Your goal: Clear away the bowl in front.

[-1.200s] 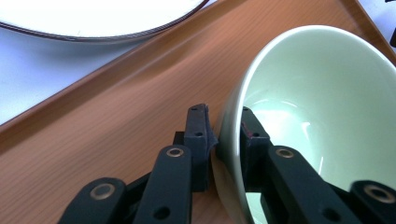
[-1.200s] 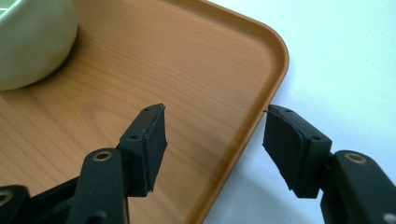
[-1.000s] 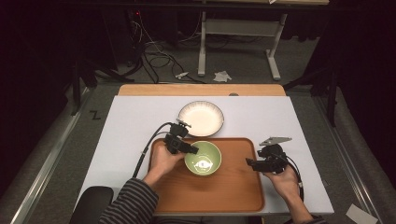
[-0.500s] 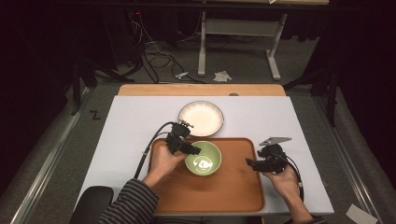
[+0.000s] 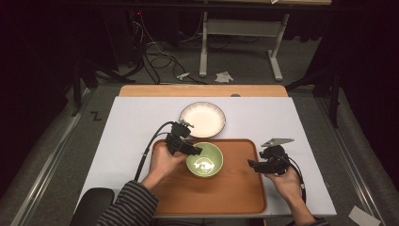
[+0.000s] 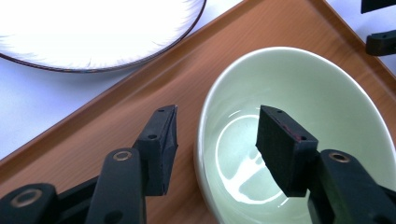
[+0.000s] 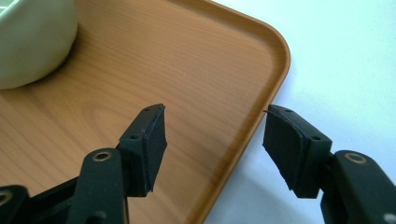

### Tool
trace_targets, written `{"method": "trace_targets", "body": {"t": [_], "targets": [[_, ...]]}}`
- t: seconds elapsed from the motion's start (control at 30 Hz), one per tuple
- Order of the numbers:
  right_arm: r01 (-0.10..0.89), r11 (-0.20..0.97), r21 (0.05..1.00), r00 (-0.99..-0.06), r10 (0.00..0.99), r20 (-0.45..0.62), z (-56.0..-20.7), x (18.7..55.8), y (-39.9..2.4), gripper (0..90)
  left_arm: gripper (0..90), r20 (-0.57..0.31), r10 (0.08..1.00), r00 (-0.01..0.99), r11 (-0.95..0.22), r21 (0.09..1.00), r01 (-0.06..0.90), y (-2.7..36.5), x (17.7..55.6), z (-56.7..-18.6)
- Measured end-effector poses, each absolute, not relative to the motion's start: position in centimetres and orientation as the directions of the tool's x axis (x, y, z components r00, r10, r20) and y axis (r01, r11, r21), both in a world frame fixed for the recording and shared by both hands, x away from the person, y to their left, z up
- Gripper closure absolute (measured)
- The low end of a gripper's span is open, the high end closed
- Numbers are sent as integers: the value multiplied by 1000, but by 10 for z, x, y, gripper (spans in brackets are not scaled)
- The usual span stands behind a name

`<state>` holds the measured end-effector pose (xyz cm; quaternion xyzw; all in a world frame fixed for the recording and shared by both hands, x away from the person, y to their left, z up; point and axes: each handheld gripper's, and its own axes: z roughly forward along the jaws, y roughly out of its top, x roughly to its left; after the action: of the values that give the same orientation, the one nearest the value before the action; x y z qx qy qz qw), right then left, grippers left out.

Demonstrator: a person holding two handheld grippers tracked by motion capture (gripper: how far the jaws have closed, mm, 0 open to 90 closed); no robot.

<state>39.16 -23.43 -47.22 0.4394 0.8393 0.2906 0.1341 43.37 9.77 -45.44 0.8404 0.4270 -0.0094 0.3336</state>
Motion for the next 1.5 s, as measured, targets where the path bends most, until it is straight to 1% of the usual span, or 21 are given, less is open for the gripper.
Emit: {"method": "trace_targets", "body": {"t": [0.2,0.47,0.93,1.5], "targets": [[658,448,605,-580,814,27,-472,391,-234,407,471,-298,707,642,-407,571,713,103,430,-448],[658,449,604,-580,814,26,-473,392,-234,407,455,-316,696,645,-382,597,705,108,426,-441],[661,448,602,-579,815,30,-473,392,-235,407,452,-347,685,641,-352,612,708,122,424,-430],[660,444,606,-578,816,31,-473,392,-234,407,448,-342,697,630,-334,622,708,141,418,-423]]}}
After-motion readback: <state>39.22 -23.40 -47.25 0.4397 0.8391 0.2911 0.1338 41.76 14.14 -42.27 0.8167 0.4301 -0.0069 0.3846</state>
